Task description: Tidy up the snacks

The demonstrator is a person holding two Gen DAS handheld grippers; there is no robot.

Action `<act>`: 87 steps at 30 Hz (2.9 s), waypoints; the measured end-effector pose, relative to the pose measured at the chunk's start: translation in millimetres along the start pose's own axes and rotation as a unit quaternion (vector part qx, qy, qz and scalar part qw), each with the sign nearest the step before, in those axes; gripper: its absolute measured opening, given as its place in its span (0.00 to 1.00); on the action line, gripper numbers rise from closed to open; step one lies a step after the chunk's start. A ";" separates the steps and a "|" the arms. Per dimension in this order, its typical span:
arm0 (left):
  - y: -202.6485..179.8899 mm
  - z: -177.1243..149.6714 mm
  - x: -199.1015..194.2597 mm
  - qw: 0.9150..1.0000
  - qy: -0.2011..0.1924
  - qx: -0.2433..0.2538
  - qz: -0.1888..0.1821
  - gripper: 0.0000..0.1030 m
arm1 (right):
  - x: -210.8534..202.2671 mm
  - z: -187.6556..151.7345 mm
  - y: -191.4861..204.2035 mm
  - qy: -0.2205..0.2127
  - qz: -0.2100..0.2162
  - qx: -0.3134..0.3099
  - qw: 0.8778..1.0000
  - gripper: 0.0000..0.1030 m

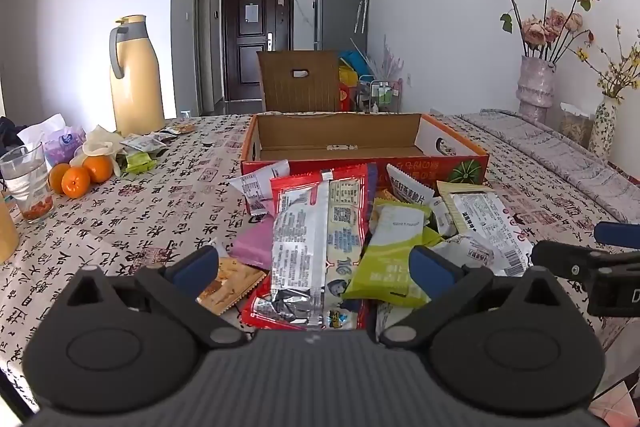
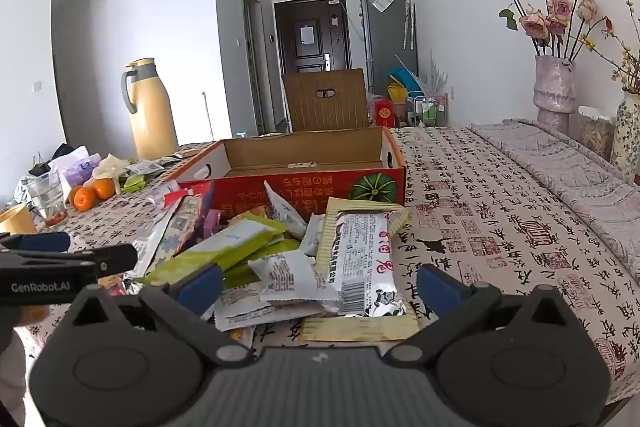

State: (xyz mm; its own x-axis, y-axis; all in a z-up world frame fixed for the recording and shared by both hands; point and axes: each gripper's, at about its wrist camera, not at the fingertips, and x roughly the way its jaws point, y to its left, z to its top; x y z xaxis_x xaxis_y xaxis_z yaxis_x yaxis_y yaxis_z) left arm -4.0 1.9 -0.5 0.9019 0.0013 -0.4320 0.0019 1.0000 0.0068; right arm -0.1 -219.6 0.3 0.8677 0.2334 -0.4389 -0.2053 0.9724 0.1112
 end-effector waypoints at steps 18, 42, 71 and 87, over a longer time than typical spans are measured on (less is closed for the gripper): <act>-3.3 -0.8 -2.1 1.000 0.007 -0.001 -0.006 1.00 | -3.4 -3.2 1.8 0.013 -0.001 -0.003 1.000 1.00; -4.1 -3.5 -0.7 1.000 0.012 -0.005 -0.006 1.00 | -2.3 -7.3 0.9 0.014 -0.001 -0.001 1.000 1.00; -4.2 -4.0 -0.7 1.000 0.012 -0.004 -0.006 1.00 | -2.2 -7.5 0.8 0.016 -0.001 0.000 1.000 1.00; -4.8 -5.8 -1.2 1.000 0.012 -0.005 -0.007 1.00 | -0.9 -10.3 2.0 0.018 0.001 -0.001 1.000 1.00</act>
State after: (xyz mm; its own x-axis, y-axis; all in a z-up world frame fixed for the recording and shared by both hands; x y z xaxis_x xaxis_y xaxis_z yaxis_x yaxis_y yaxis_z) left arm -7.6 -2.8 -5.2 0.8911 -0.0118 -0.4537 0.0089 0.9999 -0.0085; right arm -5.9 -217.8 -8.2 0.8507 0.2345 -0.4705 -0.2071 0.9721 0.1100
